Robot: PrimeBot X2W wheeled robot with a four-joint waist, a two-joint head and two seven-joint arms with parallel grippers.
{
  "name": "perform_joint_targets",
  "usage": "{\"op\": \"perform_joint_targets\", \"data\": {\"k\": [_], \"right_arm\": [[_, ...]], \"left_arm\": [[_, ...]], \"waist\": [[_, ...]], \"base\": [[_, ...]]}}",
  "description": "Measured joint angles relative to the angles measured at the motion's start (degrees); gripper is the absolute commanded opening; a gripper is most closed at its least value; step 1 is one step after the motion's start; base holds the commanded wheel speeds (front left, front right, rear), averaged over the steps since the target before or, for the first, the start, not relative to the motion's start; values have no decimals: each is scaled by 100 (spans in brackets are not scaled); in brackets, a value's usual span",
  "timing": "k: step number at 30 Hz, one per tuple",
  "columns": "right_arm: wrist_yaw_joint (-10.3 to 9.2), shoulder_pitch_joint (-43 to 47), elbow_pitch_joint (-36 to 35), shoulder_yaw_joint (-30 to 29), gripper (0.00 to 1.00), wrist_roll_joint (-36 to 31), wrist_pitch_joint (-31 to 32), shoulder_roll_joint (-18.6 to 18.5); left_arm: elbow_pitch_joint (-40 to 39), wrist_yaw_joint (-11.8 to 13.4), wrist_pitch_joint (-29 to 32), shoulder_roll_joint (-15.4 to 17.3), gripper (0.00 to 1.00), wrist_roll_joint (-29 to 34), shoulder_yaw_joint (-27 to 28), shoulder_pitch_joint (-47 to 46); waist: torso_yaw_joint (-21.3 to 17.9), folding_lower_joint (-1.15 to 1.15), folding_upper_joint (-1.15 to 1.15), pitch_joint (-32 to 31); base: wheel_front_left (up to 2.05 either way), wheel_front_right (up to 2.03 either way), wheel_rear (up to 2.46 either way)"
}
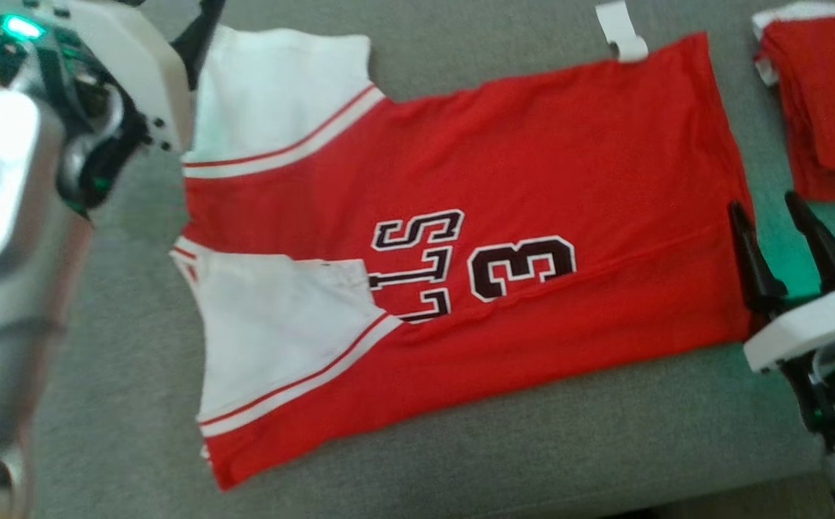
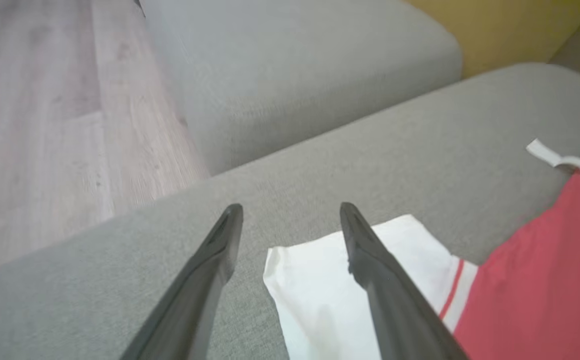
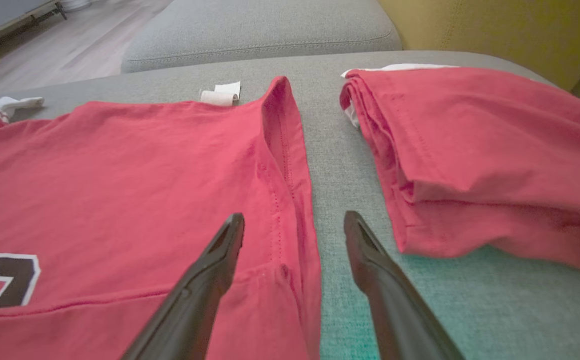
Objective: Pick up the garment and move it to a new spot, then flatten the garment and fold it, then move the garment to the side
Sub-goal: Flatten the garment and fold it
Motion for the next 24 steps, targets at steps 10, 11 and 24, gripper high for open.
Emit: {"op": "perform_joint_targets", "data": {"k": [10, 11, 24], "right_arm": [[0, -383, -116, 83, 100, -38, -47, 46], [0, -383, -109, 86, 100, -38, -79, 57], [0, -587, 32, 57, 100, -49, -193, 111]], "left_arm": [[1039, -42, 678, 586, 100, -552, -623, -719], [1090, -42, 711, 616, 100, -554, -684, -733], [912, -42, 613, 899, 0, -1201, -1535, -1043]], "waist": [[-458, -1, 0, 702], [-496, -1, 0, 753], [-541, -2, 0, 869]], "base": [[0, 0, 0], [0, 0, 0], [0, 0, 0]]}}
